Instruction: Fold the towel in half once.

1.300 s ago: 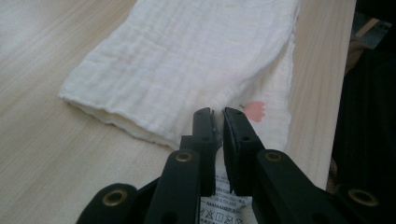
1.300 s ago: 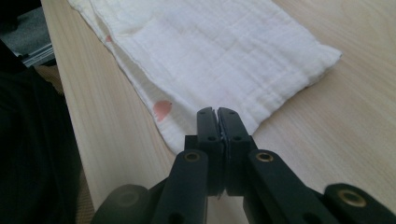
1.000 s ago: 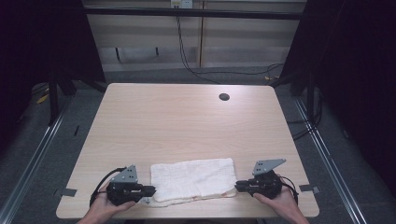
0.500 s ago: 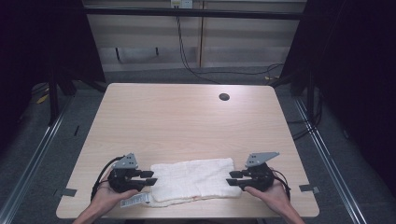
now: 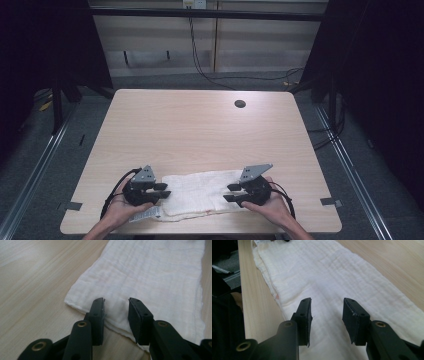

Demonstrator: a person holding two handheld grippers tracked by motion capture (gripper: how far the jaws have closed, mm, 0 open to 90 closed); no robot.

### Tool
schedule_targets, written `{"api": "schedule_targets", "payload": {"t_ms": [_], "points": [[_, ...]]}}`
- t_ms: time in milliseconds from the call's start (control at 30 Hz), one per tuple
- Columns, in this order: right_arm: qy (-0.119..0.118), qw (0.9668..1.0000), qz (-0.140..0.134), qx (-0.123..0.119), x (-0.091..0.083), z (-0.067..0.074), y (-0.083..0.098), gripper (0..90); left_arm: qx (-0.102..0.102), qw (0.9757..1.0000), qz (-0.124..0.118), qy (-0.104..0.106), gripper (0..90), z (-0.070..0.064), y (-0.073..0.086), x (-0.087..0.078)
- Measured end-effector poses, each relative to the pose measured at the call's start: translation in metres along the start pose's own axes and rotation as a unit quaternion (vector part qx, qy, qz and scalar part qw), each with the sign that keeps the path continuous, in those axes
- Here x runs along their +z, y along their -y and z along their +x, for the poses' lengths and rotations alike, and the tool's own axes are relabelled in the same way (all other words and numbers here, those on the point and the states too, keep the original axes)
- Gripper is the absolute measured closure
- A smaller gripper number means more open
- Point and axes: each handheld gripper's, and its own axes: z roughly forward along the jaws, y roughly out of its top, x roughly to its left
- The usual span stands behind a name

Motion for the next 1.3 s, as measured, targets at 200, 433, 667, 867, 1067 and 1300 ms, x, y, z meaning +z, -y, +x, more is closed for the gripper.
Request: {"api": "schedule_targets", "payload": {"t_ms": [200, 433, 667, 867, 1067, 1300], "points": [[0.011, 0.9996, 0.027, -0.003, 0.011, 0.000, 0.006, 56.4, 0.012, 0.9999, 0.003, -0.012, 80.7, -0.003, -0.002, 0.003], [0.046, 0.9986, 0.026, -0.006, 0.006, 0.004, 0.016, 78.9, 0.008, 0.9999, -0.004, 0.006, 83.6, -0.002, -0.013, 0.016], [0.051, 0.9979, 0.026, 0.029, -0.011, -0.010, 0.028, 84.8, -0.004, 0.9997, -0.003, 0.024, 83.0, -0.005, -0.023, 0.026], [0.058, 0.9969, 0.026, 0.047, -0.022, -0.015, 0.038, 84.2, 0.003, 0.9991, 0.005, 0.042, 82.0, -0.007, -0.037, 0.040], [0.050, 0.9963, 0.023, 0.066, -0.031, -0.020, 0.041, 69.7, 0.003, 0.9979, -0.001, 0.064, 72.0, -0.007, -0.040, 0.041], [0.039, 0.9975, -0.007, 0.059, -0.031, -0.011, 0.027, 64.1, -0.025, 0.9968, -0.038, 0.066, 55.9, 0.005, -0.044, 0.028]]}}
